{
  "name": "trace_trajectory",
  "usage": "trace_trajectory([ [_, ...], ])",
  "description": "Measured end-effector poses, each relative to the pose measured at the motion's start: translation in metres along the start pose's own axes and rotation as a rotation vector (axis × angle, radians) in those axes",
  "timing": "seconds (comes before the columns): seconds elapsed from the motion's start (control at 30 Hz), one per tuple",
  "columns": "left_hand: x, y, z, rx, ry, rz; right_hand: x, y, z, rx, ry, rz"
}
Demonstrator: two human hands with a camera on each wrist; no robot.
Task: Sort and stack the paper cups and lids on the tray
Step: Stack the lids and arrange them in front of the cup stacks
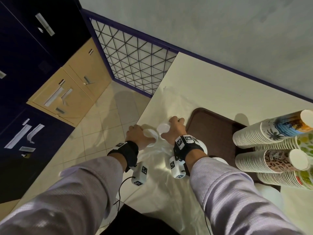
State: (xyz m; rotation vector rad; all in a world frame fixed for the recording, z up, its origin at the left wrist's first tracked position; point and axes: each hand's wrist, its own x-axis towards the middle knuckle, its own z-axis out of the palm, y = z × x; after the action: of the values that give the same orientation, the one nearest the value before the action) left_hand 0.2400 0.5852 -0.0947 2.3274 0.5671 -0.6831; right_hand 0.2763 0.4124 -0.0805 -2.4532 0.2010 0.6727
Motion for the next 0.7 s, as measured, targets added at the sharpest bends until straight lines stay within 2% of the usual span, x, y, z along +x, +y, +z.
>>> trace_trajectory([
  [0.17, -0.006, -0.003, 0.001, -0.148, 0.006, 0.017, -0.007, -0.003, -0.002, 0.067, -0.083, -0.01],
  [0.33, -0.01, -0.009, 0.001, -0.061, -0.003, 0.083, -0.013, -0.012, 0.001, 0.11, -0.149, -0.026],
  [0.47, -0.017, -0.018, -0.003, -0.166, -0.005, 0.099, -0.018, -0.014, -0.002, 0.344, -0.077, -0.017],
  [0.7, -0.052, -0.016, -0.022, -0.58, -0.044, 0.203, -0.047, -0.007, -0.019, 0.785, 0.088, 0.037],
])
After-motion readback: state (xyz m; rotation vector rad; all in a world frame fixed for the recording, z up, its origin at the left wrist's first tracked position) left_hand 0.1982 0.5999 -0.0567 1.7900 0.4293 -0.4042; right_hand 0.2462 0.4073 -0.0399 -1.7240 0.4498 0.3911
